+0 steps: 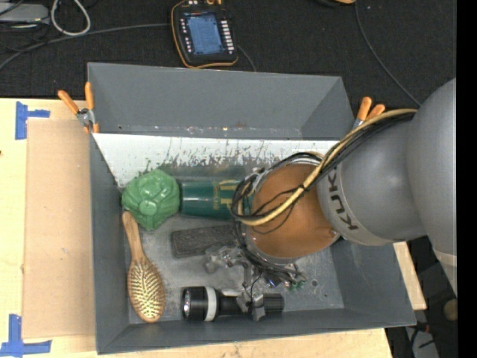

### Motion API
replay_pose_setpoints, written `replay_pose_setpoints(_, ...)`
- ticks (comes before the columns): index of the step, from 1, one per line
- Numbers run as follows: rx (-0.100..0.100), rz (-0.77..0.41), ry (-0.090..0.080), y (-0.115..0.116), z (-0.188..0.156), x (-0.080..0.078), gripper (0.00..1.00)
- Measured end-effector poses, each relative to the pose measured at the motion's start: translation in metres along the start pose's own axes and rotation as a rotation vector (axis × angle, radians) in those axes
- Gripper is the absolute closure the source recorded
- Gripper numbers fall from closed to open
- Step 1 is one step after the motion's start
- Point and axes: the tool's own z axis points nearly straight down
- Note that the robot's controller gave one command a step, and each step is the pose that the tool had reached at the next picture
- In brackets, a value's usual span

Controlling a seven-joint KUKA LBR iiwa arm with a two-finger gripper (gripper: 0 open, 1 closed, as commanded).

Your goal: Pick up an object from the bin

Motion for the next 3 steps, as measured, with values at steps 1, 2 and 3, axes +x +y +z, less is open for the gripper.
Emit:
replay_pose_setpoints(1, 0.006, 0.000, 0.005, 0.015, 0.013, -0.005, 0.00)
replay_pose_setpoints(2, 0.007, 0.030, -0.008, -0.013, -0.060, -0.037, 0.00)
replay_pose_setpoints(3, -0.001, 0.032, 0.020, 0.013, -0.004, -0.008, 0.00)
